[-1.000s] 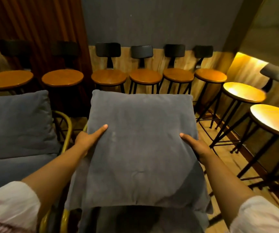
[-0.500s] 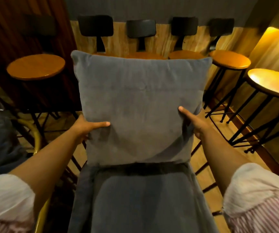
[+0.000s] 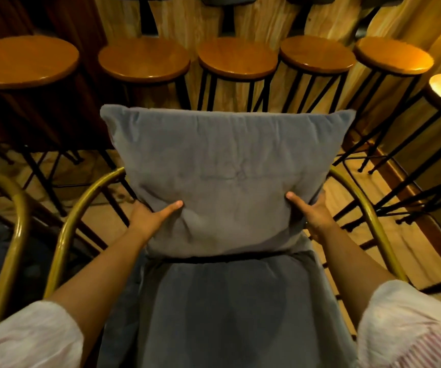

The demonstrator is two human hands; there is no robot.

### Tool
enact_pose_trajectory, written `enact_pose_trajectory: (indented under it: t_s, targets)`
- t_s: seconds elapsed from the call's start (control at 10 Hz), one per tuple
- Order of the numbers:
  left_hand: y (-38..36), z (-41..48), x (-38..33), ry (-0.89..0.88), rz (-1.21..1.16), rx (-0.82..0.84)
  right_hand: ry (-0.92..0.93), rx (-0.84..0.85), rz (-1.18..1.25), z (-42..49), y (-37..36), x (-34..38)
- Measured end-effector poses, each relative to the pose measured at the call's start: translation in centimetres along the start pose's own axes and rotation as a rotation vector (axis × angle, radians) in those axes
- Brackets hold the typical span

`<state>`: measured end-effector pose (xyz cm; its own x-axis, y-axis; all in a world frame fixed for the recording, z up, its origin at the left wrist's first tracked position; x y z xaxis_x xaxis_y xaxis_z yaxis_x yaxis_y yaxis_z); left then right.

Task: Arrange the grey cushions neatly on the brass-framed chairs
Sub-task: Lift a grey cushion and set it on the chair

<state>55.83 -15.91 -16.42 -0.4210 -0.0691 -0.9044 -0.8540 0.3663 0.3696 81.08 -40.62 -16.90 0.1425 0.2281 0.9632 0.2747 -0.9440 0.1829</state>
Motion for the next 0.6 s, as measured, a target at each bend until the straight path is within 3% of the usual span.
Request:
enact_pose_trajectory:
  t_s: [0.2,0.4,0.6]
  targets:
    - [-0.5,1.4,-0.3,-0.084,0.159,0.012,0.034,-0.188,-0.038,1.8,1.0,0.7]
    - [-1.3,0.2,1.9,0.118,0.153,0.130,-0.062,-0.137,-0.109,-1.1,0.6,-2.4]
    - [-0.4,-5.3,1.4,0.037,0.245,0.225,-0.092,0.054,-0.323,-6.1,2.2,-2.3]
Point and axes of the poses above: each hand's wrist, its own z-axis towards the middle knuckle, its own y-axis out of the back of the hand, x = y × z, the point moved 2 cm from there along z, towards the middle knuckle, and after that the axes turned 10 degrees about -x, right-handed, at the moved point
